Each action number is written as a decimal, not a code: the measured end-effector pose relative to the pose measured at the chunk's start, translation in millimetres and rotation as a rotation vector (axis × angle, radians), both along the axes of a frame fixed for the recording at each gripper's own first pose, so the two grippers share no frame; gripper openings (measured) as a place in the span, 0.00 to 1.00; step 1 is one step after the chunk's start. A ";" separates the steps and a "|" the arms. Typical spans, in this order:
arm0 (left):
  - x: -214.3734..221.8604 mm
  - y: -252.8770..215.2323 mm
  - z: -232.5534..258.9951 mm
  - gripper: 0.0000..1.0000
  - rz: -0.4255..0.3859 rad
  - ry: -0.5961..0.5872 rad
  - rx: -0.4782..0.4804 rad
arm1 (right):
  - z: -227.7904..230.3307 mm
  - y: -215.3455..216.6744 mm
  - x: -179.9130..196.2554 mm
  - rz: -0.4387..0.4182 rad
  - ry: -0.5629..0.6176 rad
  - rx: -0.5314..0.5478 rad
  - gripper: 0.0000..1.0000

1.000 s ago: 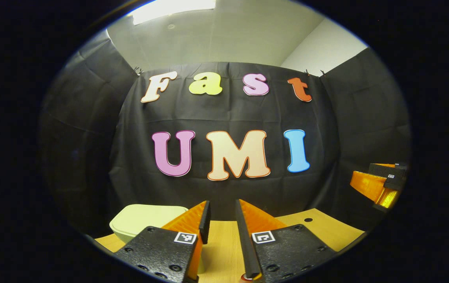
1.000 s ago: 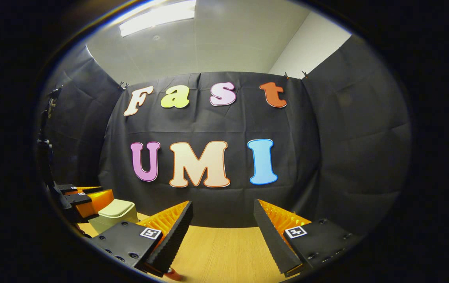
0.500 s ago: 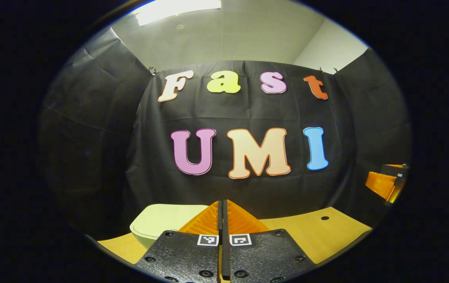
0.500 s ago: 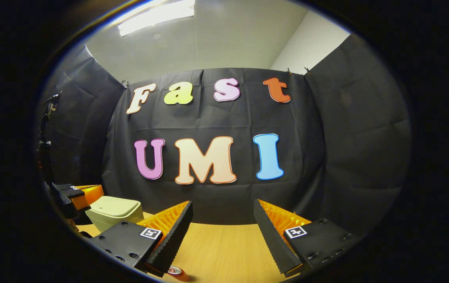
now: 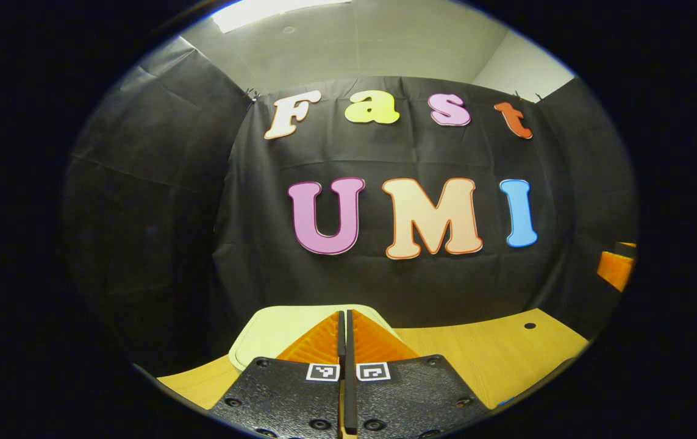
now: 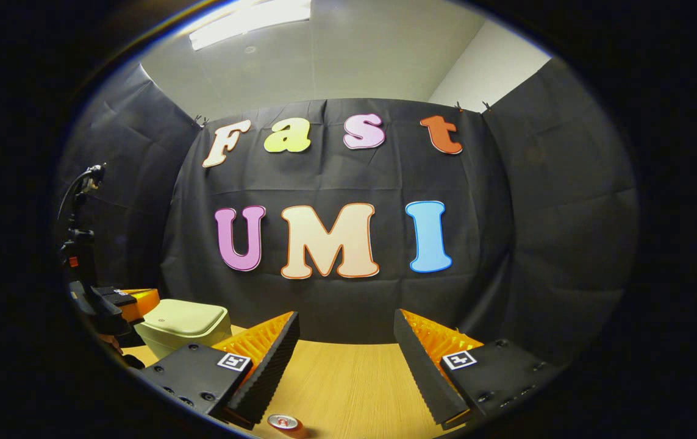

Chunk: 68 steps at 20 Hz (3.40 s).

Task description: Press the lid of the desktop garbage bin to open it, pick up the crumpled paper on the desktop and throw it into the bin, then pick up the pop can on the desktop and drop it into the bin, and finally close the garbage bin lid.

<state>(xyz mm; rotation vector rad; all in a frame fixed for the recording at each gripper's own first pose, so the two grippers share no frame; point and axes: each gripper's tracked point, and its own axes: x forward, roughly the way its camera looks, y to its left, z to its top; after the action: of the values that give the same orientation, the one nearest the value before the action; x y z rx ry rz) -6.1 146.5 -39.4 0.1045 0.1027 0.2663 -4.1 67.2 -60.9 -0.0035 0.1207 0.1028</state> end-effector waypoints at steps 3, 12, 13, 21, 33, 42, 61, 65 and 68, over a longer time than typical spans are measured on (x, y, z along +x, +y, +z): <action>6.1 11.1 -13.6 0.00 0.009 0.025 -0.025 | -2.0 -0.1 -1.1 -0.011 0.008 -0.014 0.99; 10.6 22.9 -53.8 0.00 0.035 0.113 -0.056 | -9.5 -2.4 -0.9 -0.019 0.032 -0.043 0.98; 11.3 23.5 -50.5 0.00 0.030 0.091 -0.047 | -10.9 -3.3 -1.0 -0.018 0.034 -0.044 0.98; 9.9 19.3 -41.6 0.00 0.019 0.045 -0.080 | -3.6 -13.4 -0.6 0.000 0.019 -0.029 0.98; 0.9 -63.4 33.1 0.24 -0.126 -0.113 -0.020 | -31.5 -57.9 5.3 0.009 0.066 -0.038 0.98; -16.9 -112.7 30.7 0.72 -0.202 -0.111 -0.013 | -115.6 -63.9 -4.4 0.065 0.220 -0.074 0.98; -34.9 -93.2 62.5 0.94 -0.146 -0.155 0.044 | -353.7 -65.1 -94.3 0.170 0.760 -0.195 0.99; -37.9 -85.0 58.1 0.93 -0.125 -0.137 0.057 | -380.2 -66.8 -111.6 0.181 0.844 -0.194 0.99; -39.6 -81.7 57.9 0.93 -0.117 -0.135 0.064 | -393.5 -63.2 -123.8 0.203 0.902 -0.185 0.93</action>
<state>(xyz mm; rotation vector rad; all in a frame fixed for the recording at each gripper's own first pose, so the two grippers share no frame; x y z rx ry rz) -45.7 64.8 18.5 0.1555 -0.0463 0.1591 -127.9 4.0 -454.4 -0.1556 1.0321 0.2912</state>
